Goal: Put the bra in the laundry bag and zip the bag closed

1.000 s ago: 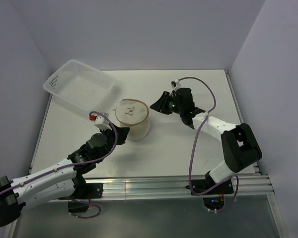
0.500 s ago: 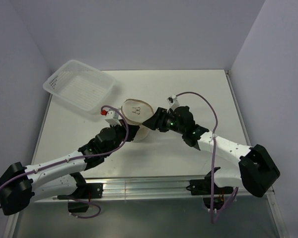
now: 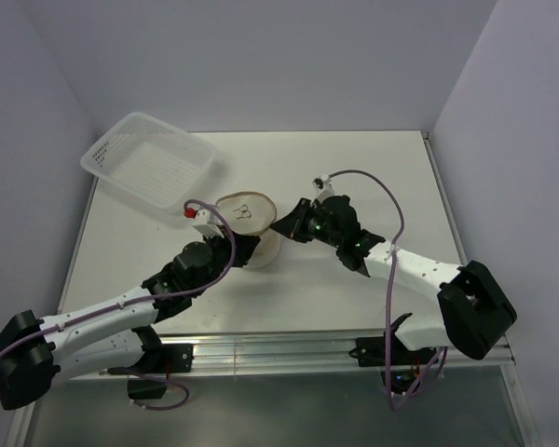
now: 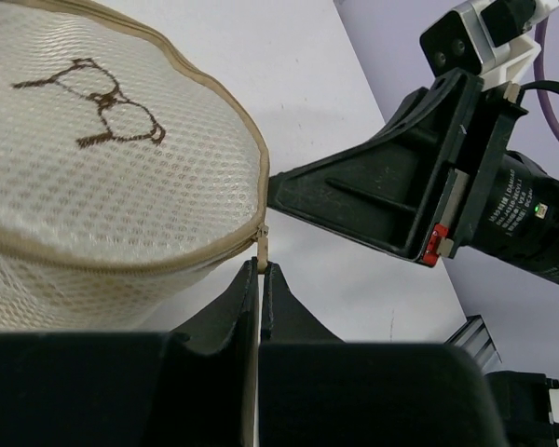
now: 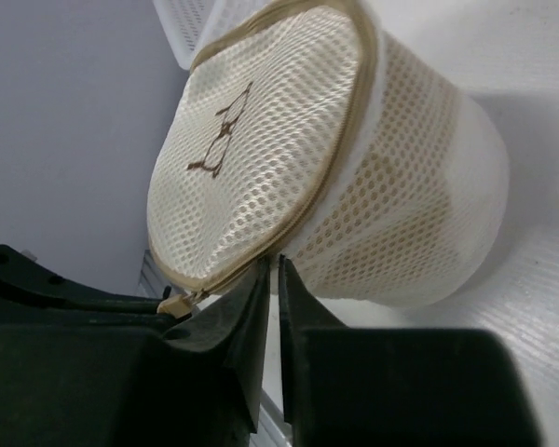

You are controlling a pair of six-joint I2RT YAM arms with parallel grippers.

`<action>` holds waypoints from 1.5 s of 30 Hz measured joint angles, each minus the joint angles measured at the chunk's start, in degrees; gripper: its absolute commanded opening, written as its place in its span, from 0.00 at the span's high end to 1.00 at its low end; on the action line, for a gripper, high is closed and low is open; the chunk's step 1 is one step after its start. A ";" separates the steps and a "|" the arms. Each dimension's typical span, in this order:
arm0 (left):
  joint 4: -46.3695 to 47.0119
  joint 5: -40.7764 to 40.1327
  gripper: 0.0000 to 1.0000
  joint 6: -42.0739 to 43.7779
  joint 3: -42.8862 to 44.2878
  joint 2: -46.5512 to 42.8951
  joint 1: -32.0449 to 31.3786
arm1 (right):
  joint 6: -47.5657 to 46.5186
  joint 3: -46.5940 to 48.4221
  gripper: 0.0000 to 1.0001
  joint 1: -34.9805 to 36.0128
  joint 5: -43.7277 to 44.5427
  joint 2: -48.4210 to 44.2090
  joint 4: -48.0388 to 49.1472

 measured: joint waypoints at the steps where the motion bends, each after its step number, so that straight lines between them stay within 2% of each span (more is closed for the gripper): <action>1: 0.00 -0.02 1.00 0.00 -0.15 -0.31 0.00 | -0.15 0.20 0.97 -0.04 0.15 0.22 0.13; 2: -0.02 -0.07 1.00 0.00 -0.42 -0.74 0.00 | -0.09 0.28 1.00 -0.09 0.39 0.39 0.28; 7: -0.96 -0.55 1.00 0.07 -1.68 -3.06 0.00 | -0.31 0.63 0.98 -0.83 1.49 1.01 0.26; 8: -1.36 -0.68 1.00 0.07 -1.95 -3.58 0.00 | -0.46 0.74 0.80 -1.14 1.46 1.09 0.24; 9: -1.57 -0.76 1.00 0.07 -2.27 -4.13 0.00 | -0.57 0.96 0.67 -1.42 1.33 1.14 -0.11; 12: -1.92 -0.94 1.00 0.02 -2.82 -4.96 0.00 | -1.40 2.43 0.39 -1.62 0.68 1.20 -1.29; 14: -1.90 -1.03 1.00 0.02 -2.84 -4.87 0.00 | -1.68 2.97 0.37 -1.25 -0.07 1.14 -0.96; 21: -1.20 -0.96 1.00 0.02 -2.84 -3.30 0.00 | -0.63 2.36 0.39 -0.17 -1.44 1.07 -0.72; 22: -1.20 -0.83 1.00 0.02 -2.84 -3.10 0.00 | -0.66 2.36 0.42 -0.17 -1.42 1.09 -0.72; 23: -1.20 -0.79 1.00 0.02 -2.84 -3.02 0.00 | -0.70 2.36 0.60 -0.17 -1.36 1.09 -0.70; 25: -1.27 -0.63 1.00 0.00 -2.84 -2.99 0.00 | -1.25 2.45 0.76 -0.17 -1.18 1.22 -0.72; 26: -1.27 -0.63 1.00 0.00 -2.84 -3.02 0.00 | -1.29 2.58 0.87 -0.20 -1.01 1.44 -0.81; 29: -1.68 -0.68 1.00 -0.02 -2.84 -3.30 0.00 | -1.46 3.69 1.00 -0.87 -0.90 3.15 -1.03; 40: -4.94 -2.10 1.00 -0.04 -3.74 -7.74 0.00 | -3.08 8.52 1.00 -6.64 -1.75 9.86 -1.11; 42: -5.90 -2.36 1.00 -0.15 -4.15 -8.57 0.00 | -3.61 10.62 0.80 -8.15 -3.02 11.32 -1.92; 43: -6.19 -2.49 1.00 -0.15 -4.31 -8.87 0.00 | -3.91 11.28 0.55 -8.50 -3.04 11.43 -2.49; 45: -6.51 -2.71 1.00 -0.35 -4.48 -9.22 0.00 | -4.42 11.54 0.40 -7.96 -2.86 10.73 -3.58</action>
